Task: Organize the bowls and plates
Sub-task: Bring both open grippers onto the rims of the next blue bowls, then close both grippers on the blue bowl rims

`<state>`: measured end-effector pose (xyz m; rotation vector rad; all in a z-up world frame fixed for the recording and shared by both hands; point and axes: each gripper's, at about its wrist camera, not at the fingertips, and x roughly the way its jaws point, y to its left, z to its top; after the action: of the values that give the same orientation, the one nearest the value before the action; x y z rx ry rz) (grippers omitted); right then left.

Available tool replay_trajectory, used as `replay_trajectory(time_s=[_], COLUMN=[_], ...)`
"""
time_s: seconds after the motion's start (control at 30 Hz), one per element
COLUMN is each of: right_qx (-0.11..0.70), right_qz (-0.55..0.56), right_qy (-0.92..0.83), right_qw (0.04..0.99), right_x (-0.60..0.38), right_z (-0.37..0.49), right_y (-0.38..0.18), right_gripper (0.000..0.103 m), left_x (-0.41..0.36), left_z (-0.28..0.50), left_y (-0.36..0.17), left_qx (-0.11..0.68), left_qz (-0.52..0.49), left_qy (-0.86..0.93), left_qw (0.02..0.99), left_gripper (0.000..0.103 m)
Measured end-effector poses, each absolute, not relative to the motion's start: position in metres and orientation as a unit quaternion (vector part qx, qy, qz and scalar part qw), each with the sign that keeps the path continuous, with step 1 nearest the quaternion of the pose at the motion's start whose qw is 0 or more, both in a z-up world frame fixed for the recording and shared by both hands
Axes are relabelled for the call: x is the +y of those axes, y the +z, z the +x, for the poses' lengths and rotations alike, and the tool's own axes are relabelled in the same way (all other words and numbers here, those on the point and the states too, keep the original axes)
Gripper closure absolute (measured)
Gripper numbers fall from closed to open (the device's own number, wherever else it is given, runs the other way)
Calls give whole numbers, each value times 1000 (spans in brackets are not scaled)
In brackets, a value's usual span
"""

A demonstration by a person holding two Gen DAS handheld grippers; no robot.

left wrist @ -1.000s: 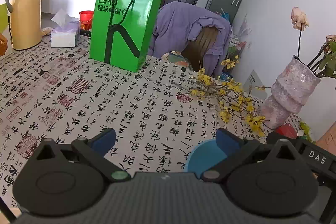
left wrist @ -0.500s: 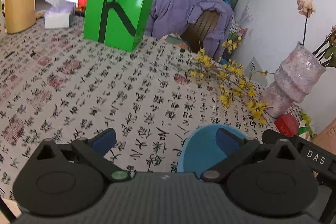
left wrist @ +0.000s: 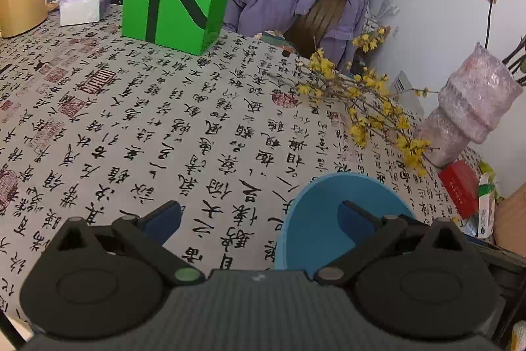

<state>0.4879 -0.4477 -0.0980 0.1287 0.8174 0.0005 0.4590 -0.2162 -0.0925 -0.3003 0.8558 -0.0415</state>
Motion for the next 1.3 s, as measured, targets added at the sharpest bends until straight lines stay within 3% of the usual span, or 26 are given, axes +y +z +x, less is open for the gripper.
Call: replay_trajectory(time_s=[0.1,0.4,0.47,0.77,1.07,1.23,1.3], right_qx=[401,411,412,420,421,421,420], right_qz=[46,30,23,49,46,49,50], right_qy=[3,14,8,33,40,47,52], right_qw=[915,911,911,906,905,905,905], right_x=[-446,-444,-442,-447,-443,-442,-441], right_z=[489,493,494,497,498,498,498], right_y=[-103,-114,-116,-122,-125,-126,-126], right_gripper=[3,26,35,44,49,56,61], left_x=[-220,-230,-231,-234,-237,-237,-236], left_z=[461,462,462,464,467,470,471], left_y=[-97,-105,-107,-112,-117,-121,-123], left_qx=[419,422,423,425,435,443,446], left_qz=[-144,-137,-138,-144,-154,-156,-158], left_qy=[-23,-26,-28,-29,-41,-41,-43], left_qw=[896,896,895,893,886,882,880], left_gripper=[0,1,1,9,38,75,82])
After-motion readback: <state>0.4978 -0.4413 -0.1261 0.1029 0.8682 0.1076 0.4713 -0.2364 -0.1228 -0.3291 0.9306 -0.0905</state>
